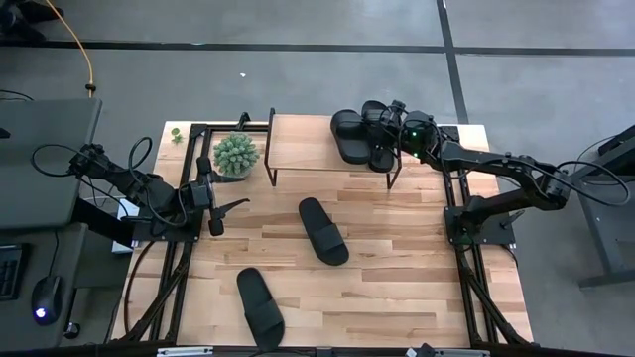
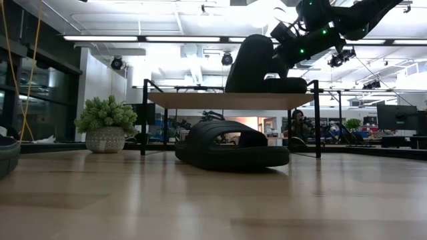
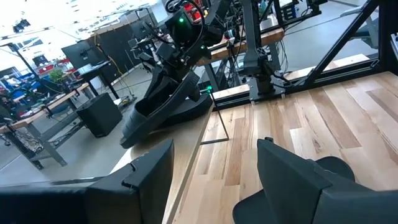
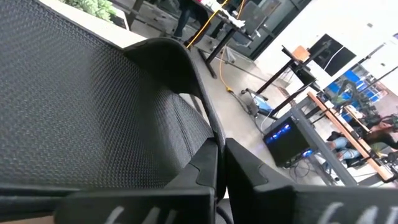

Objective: Pick and place slides into the shelf
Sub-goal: Put the black slide on the shelf

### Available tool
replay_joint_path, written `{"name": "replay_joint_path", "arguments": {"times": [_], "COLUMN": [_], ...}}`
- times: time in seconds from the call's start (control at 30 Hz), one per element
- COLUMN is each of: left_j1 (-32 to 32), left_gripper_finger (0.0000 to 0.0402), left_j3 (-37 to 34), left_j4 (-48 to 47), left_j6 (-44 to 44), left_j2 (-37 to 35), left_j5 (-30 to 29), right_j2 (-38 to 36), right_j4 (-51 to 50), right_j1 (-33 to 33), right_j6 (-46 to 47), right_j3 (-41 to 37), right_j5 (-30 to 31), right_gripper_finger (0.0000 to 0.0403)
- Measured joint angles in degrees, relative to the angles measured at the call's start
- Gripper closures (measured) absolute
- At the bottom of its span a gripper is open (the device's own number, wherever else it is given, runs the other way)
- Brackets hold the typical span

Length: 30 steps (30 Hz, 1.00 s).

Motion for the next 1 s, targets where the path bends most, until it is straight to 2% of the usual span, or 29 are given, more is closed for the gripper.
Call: {"name": "replay_joint_path", "arguments": {"times": [0.37,0.73,1.0], "left_j1": [0.02,0.00,0.00], "left_gripper_finger": [0.0190,0.0190,0.0190], "left_j3": [0.00,0.00,0.00], "left_j4": [0.00,0.00,-0.04], "left_j6": [-0.02,-0.01,0.00], "left_j2": [0.01,0.00,0.02], "left_j5": [0.00,0.00,0.00], "right_j2": [0.50,6.98,5.93], "right_j4": [0.58,3.83,3.29], "right_j1": [-0.28,-0.26,-0.24], "right_j6": [-1.92,-2.27,-1.61], "right_j3": [0.02,0.42,0.20], "right_j5": [0.22,0.26,0.72], "right_gripper_finger": [0.0403,0.0403,0.0403]}}
